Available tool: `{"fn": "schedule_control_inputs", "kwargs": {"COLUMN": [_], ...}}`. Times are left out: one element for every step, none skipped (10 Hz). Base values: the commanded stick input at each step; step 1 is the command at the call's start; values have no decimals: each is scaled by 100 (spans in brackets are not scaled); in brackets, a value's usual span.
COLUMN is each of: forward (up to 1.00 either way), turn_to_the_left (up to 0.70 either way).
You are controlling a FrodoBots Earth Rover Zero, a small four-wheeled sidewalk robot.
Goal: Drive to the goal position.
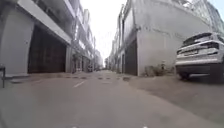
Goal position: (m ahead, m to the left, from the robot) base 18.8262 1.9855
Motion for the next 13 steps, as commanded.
{"fn": "schedule_control_inputs", "kwargs": {"forward": [85, 85, 85, 85, 85, 85, 85, 85, 85, 85, 85, 85, 85], "turn_to_the_left": [0, 0, 0, 0, -11, -24, -34, -34, 0, 0, 0, 0, 0]}}
